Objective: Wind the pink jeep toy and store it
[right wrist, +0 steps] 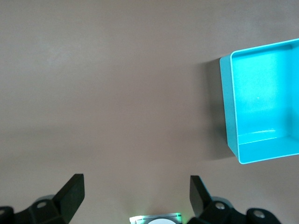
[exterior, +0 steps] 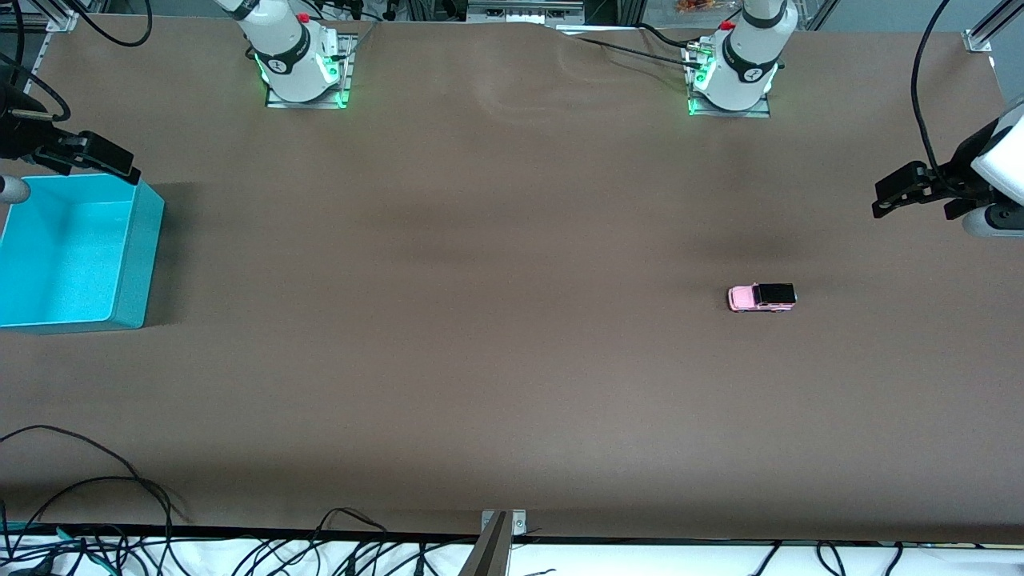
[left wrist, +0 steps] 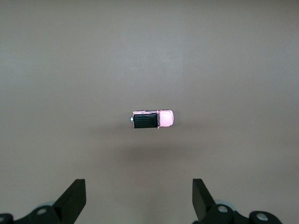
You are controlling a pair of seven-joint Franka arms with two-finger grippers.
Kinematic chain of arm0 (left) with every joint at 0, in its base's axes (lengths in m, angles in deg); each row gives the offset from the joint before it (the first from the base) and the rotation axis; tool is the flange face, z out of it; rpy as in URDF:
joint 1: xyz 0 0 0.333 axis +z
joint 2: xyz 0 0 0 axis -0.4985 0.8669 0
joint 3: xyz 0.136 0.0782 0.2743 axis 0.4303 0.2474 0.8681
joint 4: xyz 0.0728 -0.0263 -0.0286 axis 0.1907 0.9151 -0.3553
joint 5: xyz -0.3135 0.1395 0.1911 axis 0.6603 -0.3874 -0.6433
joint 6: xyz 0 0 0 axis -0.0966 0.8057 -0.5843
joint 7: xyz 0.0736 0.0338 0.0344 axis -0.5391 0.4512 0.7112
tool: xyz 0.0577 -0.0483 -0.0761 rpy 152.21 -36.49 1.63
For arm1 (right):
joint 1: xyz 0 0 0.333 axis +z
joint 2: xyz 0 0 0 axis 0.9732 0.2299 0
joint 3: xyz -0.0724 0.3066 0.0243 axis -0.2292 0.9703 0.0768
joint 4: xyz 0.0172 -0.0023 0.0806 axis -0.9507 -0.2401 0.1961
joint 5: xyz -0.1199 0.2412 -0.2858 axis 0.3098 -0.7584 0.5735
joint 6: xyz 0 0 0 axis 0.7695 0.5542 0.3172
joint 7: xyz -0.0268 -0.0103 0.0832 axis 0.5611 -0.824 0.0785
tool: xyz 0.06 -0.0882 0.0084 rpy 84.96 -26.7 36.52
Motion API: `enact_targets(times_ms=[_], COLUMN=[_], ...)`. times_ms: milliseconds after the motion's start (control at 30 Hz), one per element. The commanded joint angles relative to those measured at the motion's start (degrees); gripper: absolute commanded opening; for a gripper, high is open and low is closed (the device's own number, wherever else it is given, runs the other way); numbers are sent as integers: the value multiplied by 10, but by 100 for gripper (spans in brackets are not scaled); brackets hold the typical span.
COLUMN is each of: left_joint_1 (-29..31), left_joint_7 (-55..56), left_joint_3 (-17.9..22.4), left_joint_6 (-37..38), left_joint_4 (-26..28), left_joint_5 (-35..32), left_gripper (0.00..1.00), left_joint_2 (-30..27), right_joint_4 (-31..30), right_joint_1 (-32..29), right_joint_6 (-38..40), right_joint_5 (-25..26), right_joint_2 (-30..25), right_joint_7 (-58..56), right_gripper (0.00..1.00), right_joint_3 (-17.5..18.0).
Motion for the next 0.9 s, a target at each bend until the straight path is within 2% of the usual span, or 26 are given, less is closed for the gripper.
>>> enact_targets(times_ms=[0,300,600,867], left_joint_1=[-5,-9,-6,-2], left_joint_7=[-9,55,67,142], left_joint_3=[6,5,6,5], left_joint_6=[11,10,5,-59], left_joint_4=[-11,3,26,86], left_joint_5=[-7,-13,-14,-19], left_gripper=[100,100,100,100], left_joint_2=[4,4,14,17], right_joint_4=[10,10,10,10], right_joint_1=[1,1,1,1], right_joint_6=[4,0,0,0], right_joint_5=[-9,-9,-9,-9], right_joint_2=[0,0,0,0], right_joint_7=[4,4,4,4], right_gripper=[100,100,100,100], right_joint_3=[0,-1,-2,-2])
